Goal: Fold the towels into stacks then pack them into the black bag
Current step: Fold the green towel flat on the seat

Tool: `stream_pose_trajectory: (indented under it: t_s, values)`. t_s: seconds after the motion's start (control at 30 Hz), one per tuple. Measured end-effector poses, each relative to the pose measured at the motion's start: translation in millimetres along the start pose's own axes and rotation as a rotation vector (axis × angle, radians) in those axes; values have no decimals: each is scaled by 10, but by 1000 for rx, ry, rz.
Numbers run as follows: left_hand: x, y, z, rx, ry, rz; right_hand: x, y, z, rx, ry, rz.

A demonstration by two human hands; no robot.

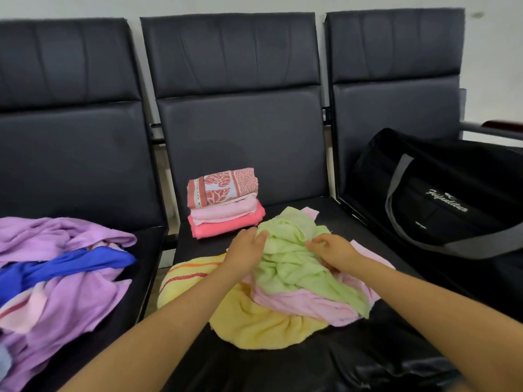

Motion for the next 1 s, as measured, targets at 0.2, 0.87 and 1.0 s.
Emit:
stream_pose_trajectory:
  t_s: [0.2,0.87,1.0]
  values:
    - [-261,118,-87,-79,510,-115,-16,-22,27,-50,65,75]
    - [-570,410,232,-371,1364,-169,193,607,786,-216,-128,90]
    - [-657,460,387,-454,1428,-103,560,910,1089,-384,-149,311]
Point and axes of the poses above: each hand's wrist, its own y-axis away from the middle knuckle, its own x-axis out of the palm, z = x × y, the point moved 4 cm from there along -y, towards the middle knuckle, and after that the axes turned 1 degree about -y, right-handed, at the moved point
